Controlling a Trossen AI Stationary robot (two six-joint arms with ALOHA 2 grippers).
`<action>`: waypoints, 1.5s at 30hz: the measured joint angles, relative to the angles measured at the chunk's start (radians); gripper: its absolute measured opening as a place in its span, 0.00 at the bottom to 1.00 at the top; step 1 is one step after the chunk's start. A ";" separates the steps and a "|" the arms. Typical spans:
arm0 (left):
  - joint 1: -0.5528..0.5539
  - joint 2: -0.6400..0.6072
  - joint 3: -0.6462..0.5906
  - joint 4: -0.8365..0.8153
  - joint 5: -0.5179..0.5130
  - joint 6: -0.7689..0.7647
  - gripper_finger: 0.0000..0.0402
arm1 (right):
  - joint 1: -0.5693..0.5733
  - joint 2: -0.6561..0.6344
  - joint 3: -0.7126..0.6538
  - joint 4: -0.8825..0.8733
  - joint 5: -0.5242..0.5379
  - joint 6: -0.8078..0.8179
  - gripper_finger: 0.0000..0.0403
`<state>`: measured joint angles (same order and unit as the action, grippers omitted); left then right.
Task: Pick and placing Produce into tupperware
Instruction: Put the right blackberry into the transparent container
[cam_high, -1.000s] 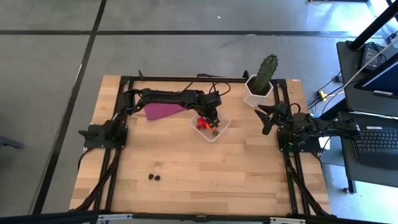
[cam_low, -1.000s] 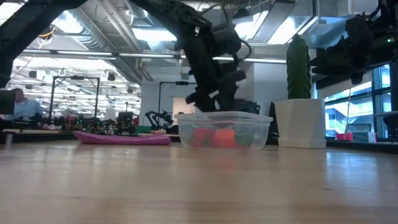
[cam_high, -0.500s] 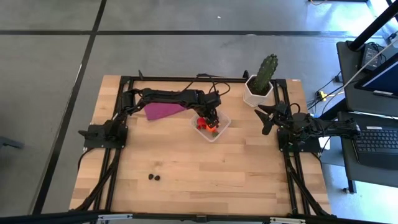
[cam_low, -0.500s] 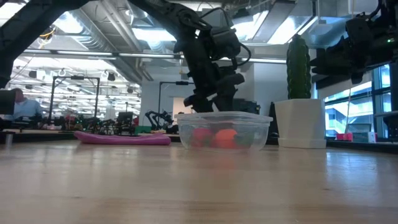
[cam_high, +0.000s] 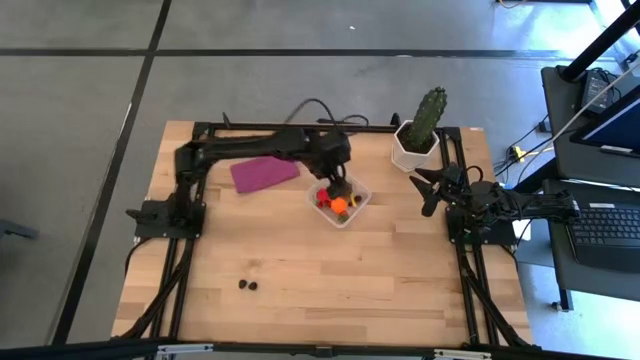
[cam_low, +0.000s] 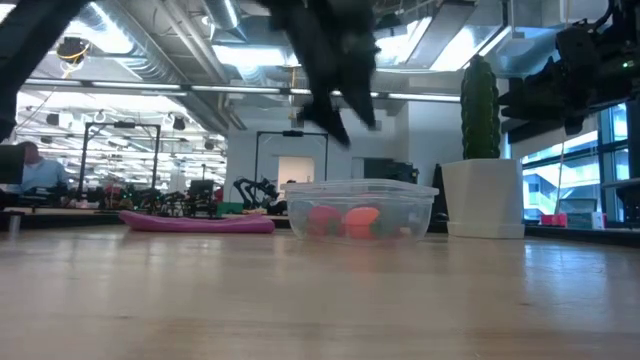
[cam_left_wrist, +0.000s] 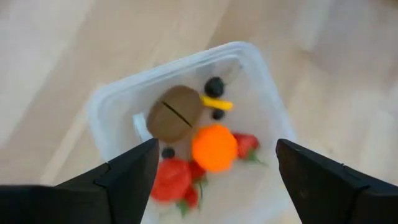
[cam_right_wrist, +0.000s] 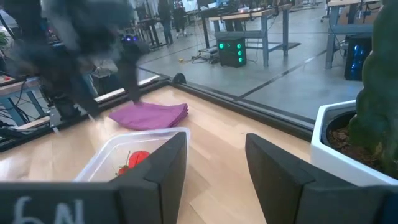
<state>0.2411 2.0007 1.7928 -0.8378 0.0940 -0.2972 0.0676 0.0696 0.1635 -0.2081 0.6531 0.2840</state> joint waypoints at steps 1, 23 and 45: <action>-0.006 -0.031 0.018 -0.037 -0.001 0.017 0.79 | 0.000 0.000 0.000 0.002 0.000 0.001 0.42; -0.330 -0.568 0.078 -0.741 -0.151 -0.159 0.79 | 0.000 0.002 0.000 -0.010 -0.003 0.153 0.42; -0.713 -0.554 -0.648 -0.259 -0.243 -0.409 0.79 | 0.000 0.002 0.000 -0.007 -0.012 0.292 0.42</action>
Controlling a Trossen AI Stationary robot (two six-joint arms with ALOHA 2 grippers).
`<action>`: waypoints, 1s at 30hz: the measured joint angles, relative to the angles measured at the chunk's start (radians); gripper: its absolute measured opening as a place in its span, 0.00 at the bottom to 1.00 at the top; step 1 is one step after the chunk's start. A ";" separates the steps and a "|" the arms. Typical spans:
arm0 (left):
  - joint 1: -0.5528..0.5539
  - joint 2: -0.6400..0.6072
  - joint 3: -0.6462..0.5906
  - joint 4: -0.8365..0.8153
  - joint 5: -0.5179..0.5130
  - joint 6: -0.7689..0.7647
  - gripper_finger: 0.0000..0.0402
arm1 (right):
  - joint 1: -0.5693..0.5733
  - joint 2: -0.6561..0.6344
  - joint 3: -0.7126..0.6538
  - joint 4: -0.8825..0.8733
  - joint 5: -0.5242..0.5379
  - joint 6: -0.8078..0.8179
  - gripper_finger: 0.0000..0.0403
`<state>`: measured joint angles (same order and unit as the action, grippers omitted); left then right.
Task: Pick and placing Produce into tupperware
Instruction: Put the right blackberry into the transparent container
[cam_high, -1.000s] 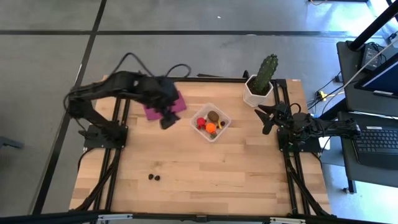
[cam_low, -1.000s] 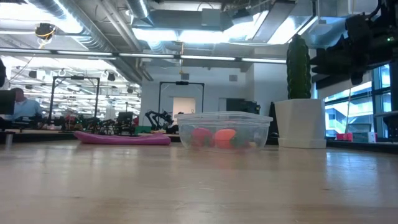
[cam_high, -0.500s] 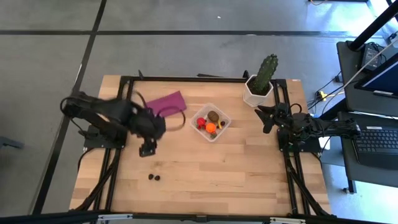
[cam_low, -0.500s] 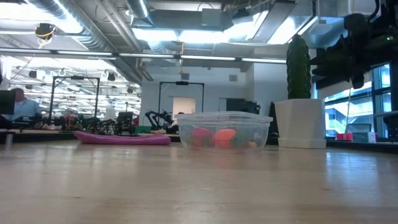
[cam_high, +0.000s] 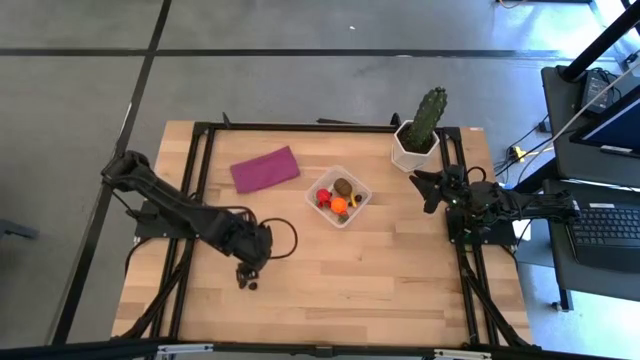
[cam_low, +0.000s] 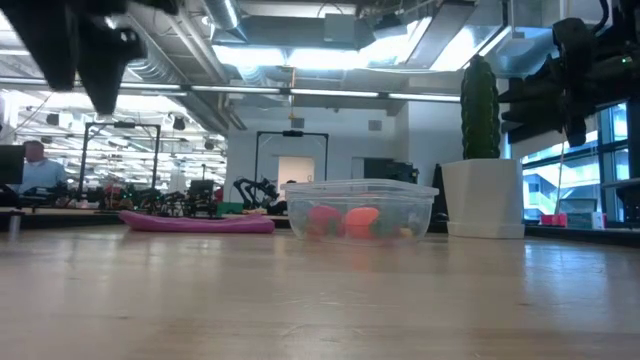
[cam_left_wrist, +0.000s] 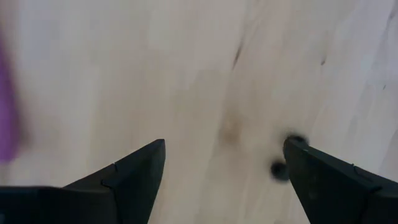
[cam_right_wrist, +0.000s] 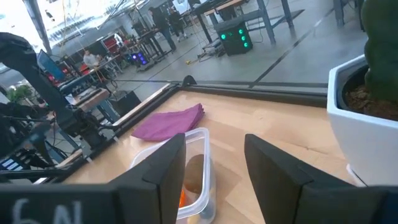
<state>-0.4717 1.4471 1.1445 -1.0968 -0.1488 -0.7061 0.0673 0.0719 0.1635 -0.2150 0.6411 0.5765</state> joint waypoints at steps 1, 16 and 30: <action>-0.007 0.000 -0.030 0.052 0.000 -0.001 0.79 | 0.000 0.000 0.000 0.000 0.000 0.001 0.42; -0.202 0.000 -0.213 0.343 0.002 -0.104 0.79 | 0.000 0.000 0.000 -0.008 0.000 -0.004 0.42; -0.260 0.165 -0.265 0.498 0.013 -0.178 0.77 | 0.000 0.000 0.000 -0.050 0.000 0.020 0.42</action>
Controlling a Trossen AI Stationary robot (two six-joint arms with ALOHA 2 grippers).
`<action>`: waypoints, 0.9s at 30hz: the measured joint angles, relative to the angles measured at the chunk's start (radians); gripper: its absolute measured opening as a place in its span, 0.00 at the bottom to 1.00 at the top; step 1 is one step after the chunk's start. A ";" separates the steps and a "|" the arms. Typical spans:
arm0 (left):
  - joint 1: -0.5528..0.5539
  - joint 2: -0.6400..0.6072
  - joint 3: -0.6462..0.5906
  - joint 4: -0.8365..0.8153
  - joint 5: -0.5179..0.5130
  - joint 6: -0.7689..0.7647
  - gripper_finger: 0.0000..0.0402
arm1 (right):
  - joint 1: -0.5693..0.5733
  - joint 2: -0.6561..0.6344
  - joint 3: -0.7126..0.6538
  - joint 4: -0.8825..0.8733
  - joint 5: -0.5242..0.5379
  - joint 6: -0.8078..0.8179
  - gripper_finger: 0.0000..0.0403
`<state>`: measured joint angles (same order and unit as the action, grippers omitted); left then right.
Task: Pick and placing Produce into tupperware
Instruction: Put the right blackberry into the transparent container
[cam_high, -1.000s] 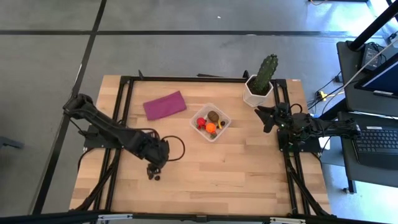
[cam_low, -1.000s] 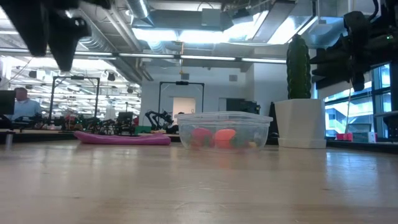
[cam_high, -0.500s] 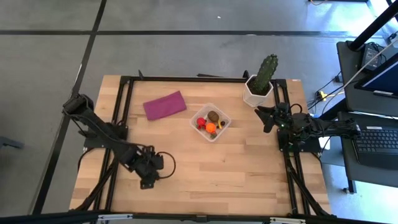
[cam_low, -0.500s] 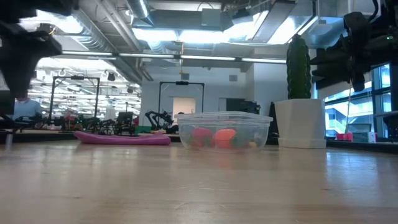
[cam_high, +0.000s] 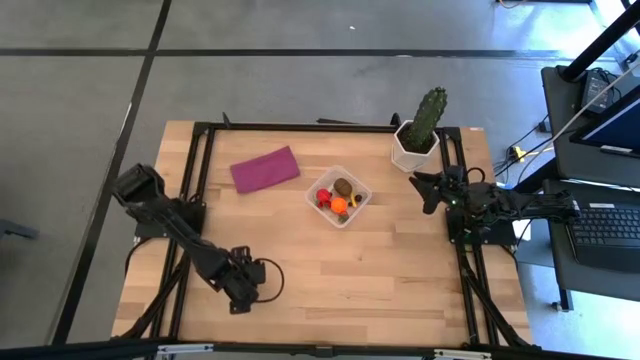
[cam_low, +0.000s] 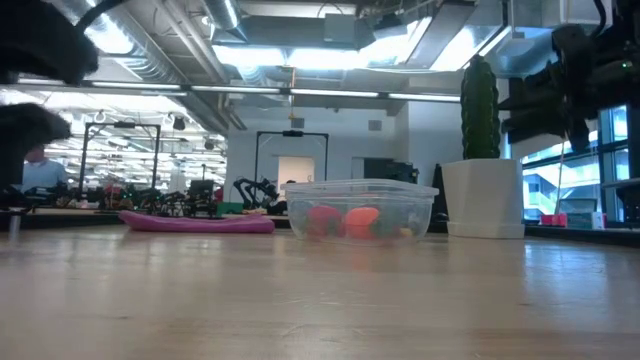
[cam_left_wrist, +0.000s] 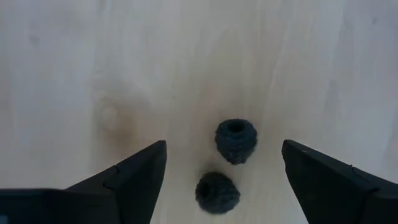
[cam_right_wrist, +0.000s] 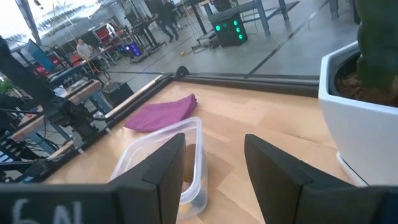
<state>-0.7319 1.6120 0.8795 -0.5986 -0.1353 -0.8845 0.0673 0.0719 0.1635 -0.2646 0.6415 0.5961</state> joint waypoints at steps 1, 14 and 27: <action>-0.004 0.018 0.000 0.007 0.003 0.001 0.76 | 0.000 0.000 0.000 -0.007 0.000 0.003 0.42; -0.009 0.062 0.000 0.028 -0.012 -0.012 0.64 | 0.000 0.000 0.000 -0.011 0.000 0.005 0.42; -0.008 0.063 0.000 0.042 -0.020 -0.032 0.54 | 0.000 0.000 0.000 -0.018 0.000 0.005 0.42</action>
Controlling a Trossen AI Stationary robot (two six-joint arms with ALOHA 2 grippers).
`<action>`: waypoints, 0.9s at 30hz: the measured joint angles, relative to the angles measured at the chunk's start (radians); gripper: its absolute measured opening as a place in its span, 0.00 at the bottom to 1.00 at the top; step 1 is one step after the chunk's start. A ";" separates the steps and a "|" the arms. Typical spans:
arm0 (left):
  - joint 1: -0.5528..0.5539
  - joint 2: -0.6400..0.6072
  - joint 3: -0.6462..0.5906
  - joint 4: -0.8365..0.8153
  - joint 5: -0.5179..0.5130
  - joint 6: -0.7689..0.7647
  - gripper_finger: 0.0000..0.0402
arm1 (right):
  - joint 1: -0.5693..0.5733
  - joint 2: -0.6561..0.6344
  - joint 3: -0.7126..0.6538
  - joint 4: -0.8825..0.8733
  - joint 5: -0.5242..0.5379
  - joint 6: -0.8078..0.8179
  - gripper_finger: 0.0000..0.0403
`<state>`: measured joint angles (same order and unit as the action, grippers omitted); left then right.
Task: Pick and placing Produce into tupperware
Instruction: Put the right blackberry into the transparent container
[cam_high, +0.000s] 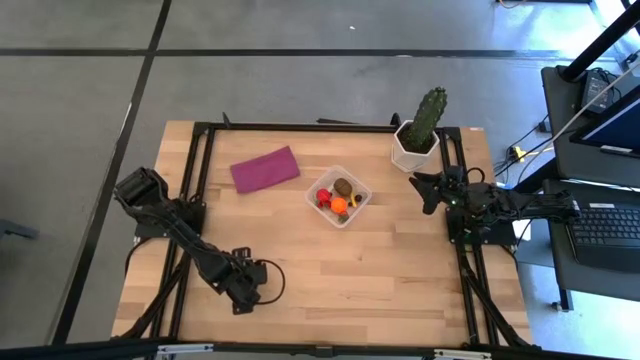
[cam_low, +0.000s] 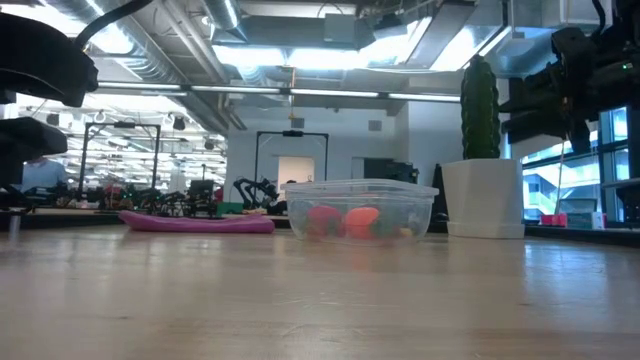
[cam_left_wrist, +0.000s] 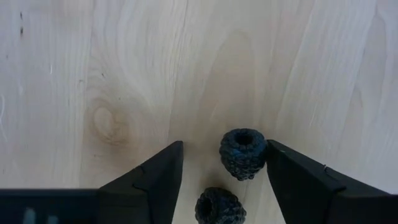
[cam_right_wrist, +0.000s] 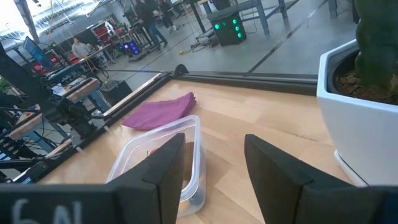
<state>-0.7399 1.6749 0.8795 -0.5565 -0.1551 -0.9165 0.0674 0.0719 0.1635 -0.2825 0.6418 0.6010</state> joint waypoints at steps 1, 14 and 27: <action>0.000 0.000 0.000 0.001 0.000 0.000 0.52 | 0.000 0.000 0.000 0.000 0.000 0.000 0.42; 0.000 0.001 0.000 0.007 0.013 0.003 0.30 | 0.000 0.000 0.000 0.000 0.000 0.000 0.42; 0.087 0.003 0.008 0.037 0.342 0.127 0.24 | 0.000 0.000 0.000 0.000 0.000 0.000 0.42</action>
<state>-0.6532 1.6780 0.8875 -0.5192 0.1873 -0.7892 0.0675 0.0719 0.1635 -0.2827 0.6418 0.6014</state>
